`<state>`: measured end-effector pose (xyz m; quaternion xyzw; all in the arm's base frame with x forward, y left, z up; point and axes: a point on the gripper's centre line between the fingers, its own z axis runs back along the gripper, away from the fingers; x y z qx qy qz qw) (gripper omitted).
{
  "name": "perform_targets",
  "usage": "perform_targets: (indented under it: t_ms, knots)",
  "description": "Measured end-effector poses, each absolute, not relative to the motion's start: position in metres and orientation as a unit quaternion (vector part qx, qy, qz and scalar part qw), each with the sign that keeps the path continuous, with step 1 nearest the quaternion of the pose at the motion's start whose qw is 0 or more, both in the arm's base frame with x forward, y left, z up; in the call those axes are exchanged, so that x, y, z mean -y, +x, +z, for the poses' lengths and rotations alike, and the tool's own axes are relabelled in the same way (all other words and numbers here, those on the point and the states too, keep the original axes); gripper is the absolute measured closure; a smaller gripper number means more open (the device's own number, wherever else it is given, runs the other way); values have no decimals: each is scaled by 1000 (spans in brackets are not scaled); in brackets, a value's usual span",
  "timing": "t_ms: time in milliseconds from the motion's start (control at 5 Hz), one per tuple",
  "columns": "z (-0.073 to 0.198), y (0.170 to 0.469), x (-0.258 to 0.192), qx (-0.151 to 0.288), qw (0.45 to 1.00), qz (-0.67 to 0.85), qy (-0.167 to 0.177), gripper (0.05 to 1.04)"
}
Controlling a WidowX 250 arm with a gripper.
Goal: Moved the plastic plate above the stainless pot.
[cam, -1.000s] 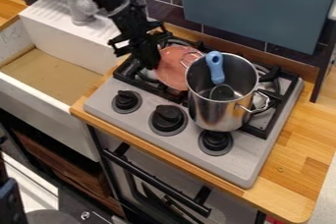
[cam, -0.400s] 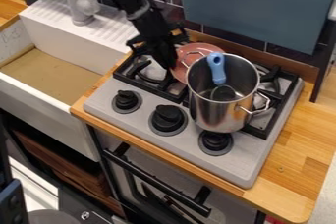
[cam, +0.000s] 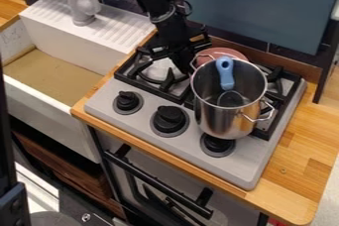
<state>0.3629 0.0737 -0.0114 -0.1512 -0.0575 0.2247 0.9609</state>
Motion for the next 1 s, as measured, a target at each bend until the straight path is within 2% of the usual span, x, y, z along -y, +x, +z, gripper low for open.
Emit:
perform_targets:
  t_ms: [1000]
  knots:
    - [-1,382,-38,69,954,250,-153,1031]
